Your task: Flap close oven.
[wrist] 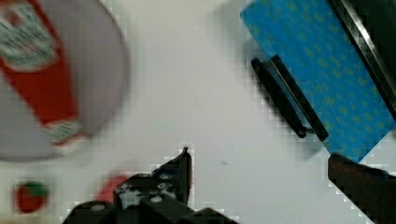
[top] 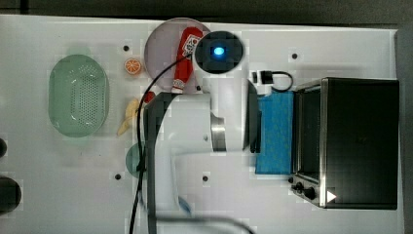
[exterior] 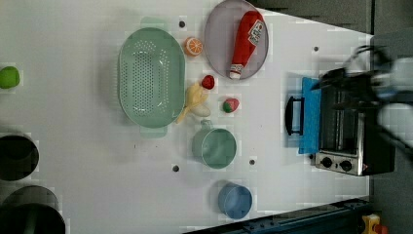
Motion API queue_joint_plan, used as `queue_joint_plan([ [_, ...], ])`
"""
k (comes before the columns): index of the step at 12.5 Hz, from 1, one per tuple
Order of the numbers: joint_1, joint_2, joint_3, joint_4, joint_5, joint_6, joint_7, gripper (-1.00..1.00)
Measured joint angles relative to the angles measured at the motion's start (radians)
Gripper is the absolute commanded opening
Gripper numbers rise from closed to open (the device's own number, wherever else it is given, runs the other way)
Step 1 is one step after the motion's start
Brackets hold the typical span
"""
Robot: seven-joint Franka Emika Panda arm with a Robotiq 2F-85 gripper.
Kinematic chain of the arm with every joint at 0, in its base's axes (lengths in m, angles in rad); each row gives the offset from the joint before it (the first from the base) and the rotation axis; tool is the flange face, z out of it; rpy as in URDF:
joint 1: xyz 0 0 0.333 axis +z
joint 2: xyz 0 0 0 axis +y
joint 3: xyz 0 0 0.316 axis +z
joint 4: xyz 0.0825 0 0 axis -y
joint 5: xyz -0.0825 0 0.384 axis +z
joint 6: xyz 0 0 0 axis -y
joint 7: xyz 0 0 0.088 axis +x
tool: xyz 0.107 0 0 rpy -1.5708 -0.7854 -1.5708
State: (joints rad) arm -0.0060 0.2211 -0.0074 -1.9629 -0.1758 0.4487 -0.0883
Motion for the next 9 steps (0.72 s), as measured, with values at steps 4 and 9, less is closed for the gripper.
queue_joint_plan([
  [4, 0.013, 0.217, -0.009, -0.012, -0.189, 0.043, -0.026, 1.00],
  [9, 0.027, 0.360, -0.008, 0.093, -0.421, 0.046, -0.027, 1.00],
])
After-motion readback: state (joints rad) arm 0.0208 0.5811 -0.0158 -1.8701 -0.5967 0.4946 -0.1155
